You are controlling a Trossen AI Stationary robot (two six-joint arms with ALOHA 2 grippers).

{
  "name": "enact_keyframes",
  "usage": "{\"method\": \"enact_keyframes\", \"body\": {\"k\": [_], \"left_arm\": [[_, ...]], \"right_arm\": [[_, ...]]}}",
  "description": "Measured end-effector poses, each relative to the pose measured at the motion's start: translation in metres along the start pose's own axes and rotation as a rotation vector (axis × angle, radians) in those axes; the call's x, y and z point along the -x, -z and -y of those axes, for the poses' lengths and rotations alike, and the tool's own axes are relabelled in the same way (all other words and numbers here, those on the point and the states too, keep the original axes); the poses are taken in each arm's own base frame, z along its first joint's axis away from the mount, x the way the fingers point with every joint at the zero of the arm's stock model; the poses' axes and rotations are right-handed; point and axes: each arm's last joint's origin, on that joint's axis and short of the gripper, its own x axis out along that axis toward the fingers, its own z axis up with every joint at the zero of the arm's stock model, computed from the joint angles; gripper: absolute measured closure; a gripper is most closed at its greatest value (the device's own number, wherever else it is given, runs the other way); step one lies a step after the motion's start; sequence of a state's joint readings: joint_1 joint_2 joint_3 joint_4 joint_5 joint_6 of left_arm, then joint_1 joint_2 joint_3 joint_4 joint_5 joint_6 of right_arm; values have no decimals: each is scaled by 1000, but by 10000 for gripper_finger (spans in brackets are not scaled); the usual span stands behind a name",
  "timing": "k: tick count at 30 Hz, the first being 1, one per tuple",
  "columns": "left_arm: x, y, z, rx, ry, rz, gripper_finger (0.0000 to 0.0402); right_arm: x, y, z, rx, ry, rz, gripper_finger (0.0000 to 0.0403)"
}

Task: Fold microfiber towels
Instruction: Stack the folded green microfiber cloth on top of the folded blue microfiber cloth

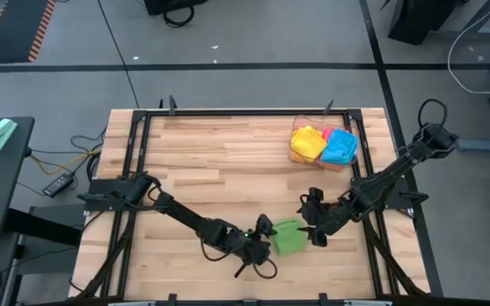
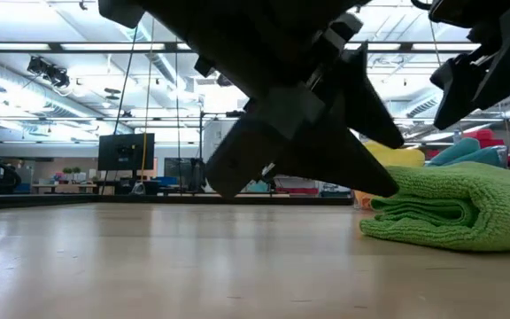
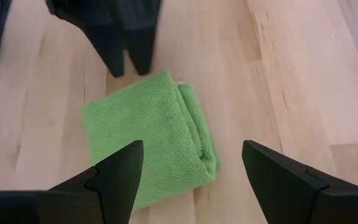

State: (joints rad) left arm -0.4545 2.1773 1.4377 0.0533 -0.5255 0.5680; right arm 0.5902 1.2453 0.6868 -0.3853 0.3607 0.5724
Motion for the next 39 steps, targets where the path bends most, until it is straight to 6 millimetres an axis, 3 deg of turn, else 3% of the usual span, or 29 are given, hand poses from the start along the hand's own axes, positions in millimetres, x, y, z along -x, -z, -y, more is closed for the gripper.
{"method": "enact_keyframes", "body": {"k": [7,15,25,33,39], "left_arm": [[-1,0,-2,-110,22,17,133],[-3,0,-3,-366,67,72,136],[-13,10,-17,-355,103,97,125],[-27,19,-7,-434,148,117,130],[-35,25,-12,-369,131,102,131]], "right_arm": [[3,6,-5,4,38,17,120],[5,6,-8,4,90,71,120],[5,5,-9,-6,86,94,120],[5,5,-9,-10,81,101,120],[0,11,-7,-13,75,114,120]]}}
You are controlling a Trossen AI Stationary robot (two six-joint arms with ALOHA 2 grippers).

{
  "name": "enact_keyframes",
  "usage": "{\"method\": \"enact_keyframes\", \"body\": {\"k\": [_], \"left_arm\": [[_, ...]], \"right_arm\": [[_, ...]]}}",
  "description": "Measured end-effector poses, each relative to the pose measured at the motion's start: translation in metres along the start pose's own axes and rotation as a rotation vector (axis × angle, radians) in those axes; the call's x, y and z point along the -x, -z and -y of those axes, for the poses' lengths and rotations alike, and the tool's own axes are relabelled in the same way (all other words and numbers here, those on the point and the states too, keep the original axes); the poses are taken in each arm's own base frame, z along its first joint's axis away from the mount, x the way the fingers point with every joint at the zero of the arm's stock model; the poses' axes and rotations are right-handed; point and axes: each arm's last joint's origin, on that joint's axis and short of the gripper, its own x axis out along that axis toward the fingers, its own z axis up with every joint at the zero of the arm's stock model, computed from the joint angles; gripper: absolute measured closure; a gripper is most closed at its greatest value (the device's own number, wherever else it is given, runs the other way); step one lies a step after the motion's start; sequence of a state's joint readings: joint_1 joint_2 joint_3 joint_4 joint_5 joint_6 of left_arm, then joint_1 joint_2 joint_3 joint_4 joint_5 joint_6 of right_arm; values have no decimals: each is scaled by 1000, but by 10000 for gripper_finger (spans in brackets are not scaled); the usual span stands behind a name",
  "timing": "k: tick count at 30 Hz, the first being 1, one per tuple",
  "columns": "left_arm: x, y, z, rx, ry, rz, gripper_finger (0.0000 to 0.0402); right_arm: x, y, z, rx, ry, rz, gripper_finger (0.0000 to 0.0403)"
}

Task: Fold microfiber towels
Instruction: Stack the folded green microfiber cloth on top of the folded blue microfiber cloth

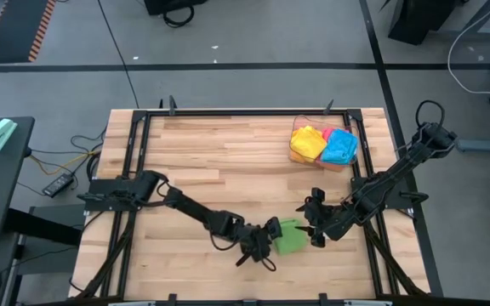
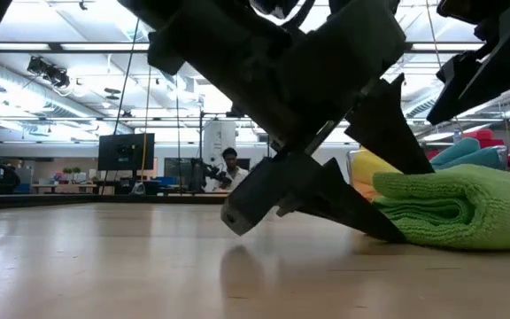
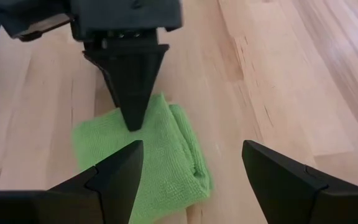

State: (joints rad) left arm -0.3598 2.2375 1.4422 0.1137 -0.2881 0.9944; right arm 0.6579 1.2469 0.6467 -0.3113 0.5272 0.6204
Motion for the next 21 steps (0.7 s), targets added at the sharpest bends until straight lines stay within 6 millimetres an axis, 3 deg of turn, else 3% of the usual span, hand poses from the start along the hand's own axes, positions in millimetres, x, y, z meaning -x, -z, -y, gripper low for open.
{"method": "enact_keyframes", "body": {"k": [9,15,21], "left_arm": [[-3,10,-3,62,31,-8,191],[-4,11,-2,164,38,-15,268],[-4,11,-3,333,23,-14,360]], "right_arm": [[1,-5,-6,37,-50,63,120],[0,-3,-20,92,-105,102,120],[-18,13,-37,161,-113,70,120]]}}
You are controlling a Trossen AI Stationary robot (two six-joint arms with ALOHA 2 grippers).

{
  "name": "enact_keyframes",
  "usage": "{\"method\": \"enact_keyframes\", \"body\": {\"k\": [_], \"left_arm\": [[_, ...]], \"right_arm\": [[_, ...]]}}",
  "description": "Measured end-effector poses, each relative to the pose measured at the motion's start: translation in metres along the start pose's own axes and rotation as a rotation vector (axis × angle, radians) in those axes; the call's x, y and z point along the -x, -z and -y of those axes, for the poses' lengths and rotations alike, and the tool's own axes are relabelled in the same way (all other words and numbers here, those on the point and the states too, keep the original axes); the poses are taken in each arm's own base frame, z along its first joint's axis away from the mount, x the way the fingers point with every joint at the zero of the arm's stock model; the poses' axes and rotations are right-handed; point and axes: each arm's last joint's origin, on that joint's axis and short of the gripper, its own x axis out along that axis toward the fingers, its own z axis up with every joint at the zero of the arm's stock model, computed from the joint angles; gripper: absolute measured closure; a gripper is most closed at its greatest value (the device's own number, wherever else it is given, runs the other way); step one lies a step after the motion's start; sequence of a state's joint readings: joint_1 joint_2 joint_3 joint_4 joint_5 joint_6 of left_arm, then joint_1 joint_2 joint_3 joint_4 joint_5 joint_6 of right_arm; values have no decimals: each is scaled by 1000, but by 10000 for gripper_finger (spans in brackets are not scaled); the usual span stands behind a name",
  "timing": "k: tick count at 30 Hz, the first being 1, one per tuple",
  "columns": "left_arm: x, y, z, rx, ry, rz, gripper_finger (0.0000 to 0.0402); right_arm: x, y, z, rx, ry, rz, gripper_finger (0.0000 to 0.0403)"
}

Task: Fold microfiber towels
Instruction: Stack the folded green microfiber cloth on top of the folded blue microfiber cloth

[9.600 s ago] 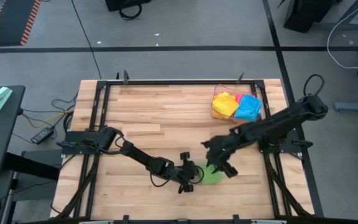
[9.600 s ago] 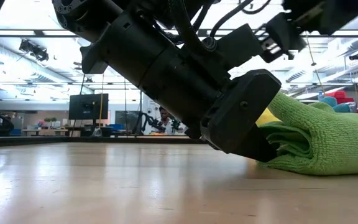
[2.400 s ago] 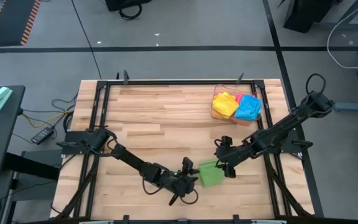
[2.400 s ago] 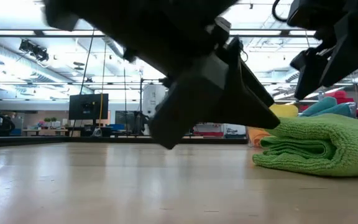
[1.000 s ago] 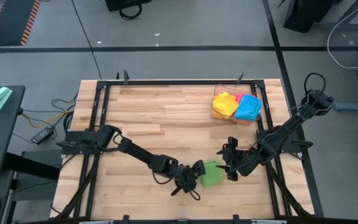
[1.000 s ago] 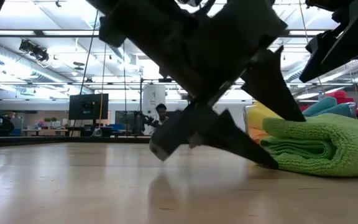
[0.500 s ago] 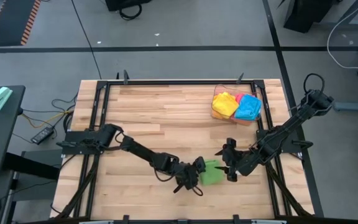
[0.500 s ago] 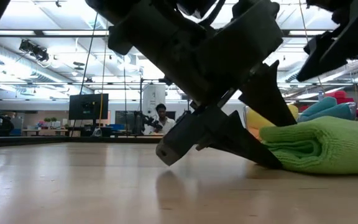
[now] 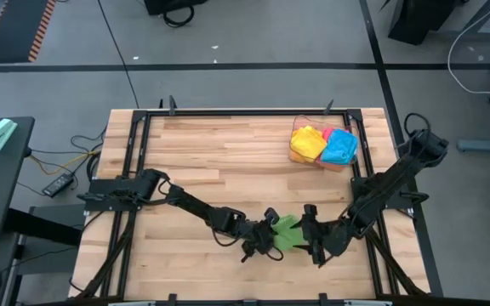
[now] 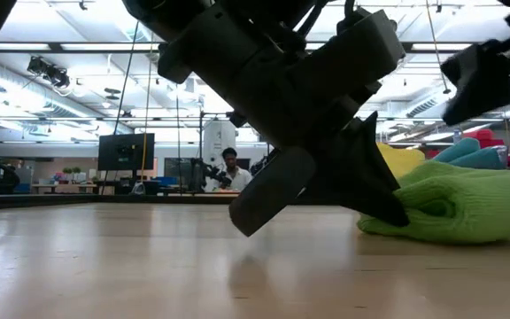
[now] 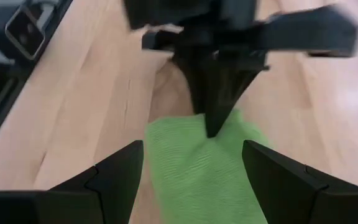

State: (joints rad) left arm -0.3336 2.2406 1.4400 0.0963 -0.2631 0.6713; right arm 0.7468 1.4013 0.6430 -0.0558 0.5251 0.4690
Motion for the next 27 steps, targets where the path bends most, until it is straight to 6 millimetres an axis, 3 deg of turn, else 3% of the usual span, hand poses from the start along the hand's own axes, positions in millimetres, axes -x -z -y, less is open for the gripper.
{"method": "enact_keyframes", "body": {"k": [3,9,18,27], "left_arm": [[0,-1,0,99,-3,7,388],[1,-2,-1,283,-2,14,372],[10,-11,-3,537,32,61,382],[10,-12,-2,717,67,72,386]], "right_arm": [[-6,6,-9,49,5,-16,122],[-7,7,-27,184,48,19,129],[-26,13,-50,372,138,-4,129],[-44,22,-59,478,220,-35,129]]}}
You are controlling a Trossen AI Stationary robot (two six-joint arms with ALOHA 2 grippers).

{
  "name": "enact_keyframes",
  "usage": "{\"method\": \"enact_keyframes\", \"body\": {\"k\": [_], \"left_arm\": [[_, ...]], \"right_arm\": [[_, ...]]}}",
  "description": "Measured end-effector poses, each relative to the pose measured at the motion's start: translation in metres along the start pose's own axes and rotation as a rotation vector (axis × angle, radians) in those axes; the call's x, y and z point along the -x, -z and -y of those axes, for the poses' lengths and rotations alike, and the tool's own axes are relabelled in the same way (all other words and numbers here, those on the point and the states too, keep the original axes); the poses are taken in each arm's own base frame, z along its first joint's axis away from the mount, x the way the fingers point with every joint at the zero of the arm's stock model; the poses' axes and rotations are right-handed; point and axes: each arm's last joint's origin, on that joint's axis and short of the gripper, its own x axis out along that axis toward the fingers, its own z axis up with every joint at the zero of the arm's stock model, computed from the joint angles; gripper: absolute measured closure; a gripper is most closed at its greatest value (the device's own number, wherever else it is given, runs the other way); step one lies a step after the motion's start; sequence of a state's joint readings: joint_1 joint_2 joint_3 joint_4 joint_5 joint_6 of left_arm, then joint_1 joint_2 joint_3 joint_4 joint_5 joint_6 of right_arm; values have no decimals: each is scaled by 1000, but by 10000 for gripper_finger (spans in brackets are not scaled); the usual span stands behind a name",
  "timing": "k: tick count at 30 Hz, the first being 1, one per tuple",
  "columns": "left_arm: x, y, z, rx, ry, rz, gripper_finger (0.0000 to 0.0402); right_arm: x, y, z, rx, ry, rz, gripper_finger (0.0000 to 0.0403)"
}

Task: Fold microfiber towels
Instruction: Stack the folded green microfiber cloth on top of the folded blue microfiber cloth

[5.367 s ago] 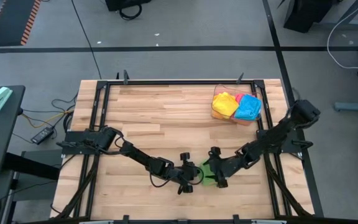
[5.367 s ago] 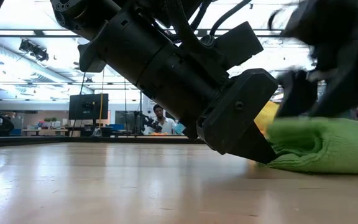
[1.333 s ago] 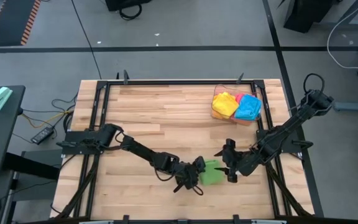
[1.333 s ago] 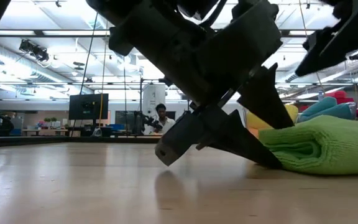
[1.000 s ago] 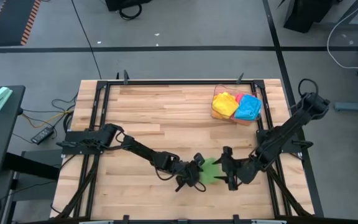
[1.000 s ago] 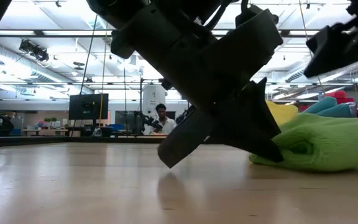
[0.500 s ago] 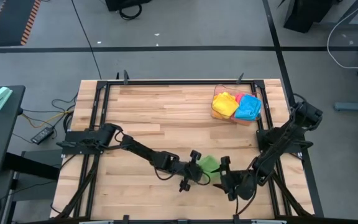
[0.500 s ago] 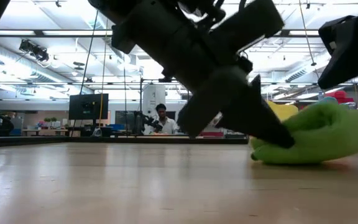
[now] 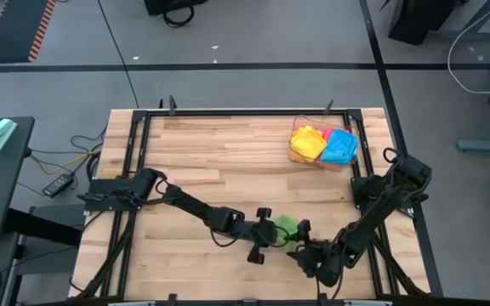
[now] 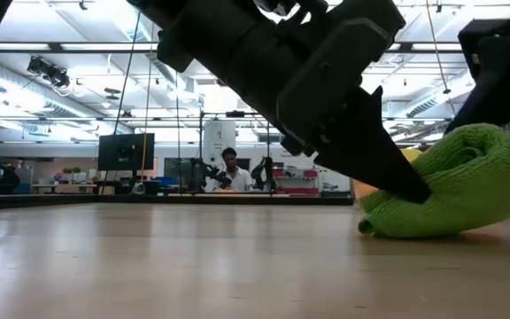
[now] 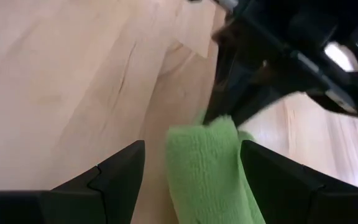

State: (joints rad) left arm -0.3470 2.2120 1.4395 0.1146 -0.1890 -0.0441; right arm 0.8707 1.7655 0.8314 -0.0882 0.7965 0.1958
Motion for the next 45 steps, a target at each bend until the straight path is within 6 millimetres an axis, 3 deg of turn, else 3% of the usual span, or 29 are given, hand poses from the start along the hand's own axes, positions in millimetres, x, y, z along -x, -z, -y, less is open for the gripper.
{"method": "enact_keyframes", "body": {"k": [11,23,29,34,41,45], "left_arm": [[13,-12,9,36,28,34,380],[17,-18,7,17,16,58,376],[19,-19,6,-3,6,64,382],[20,-19,10,-8,-2,67,336],[50,-38,23,-45,-146,99,233],[53,-40,32,-10,-145,134,181]], "right_arm": [[-8,11,7,14,31,-84,129],[-23,6,22,-20,51,-90,130],[-26,6,25,-38,40,-100,164],[-26,6,26,-66,43,-102,222],[-27,7,27,-131,50,-107,292],[-24,7,29,-151,53,-118,317]]}}
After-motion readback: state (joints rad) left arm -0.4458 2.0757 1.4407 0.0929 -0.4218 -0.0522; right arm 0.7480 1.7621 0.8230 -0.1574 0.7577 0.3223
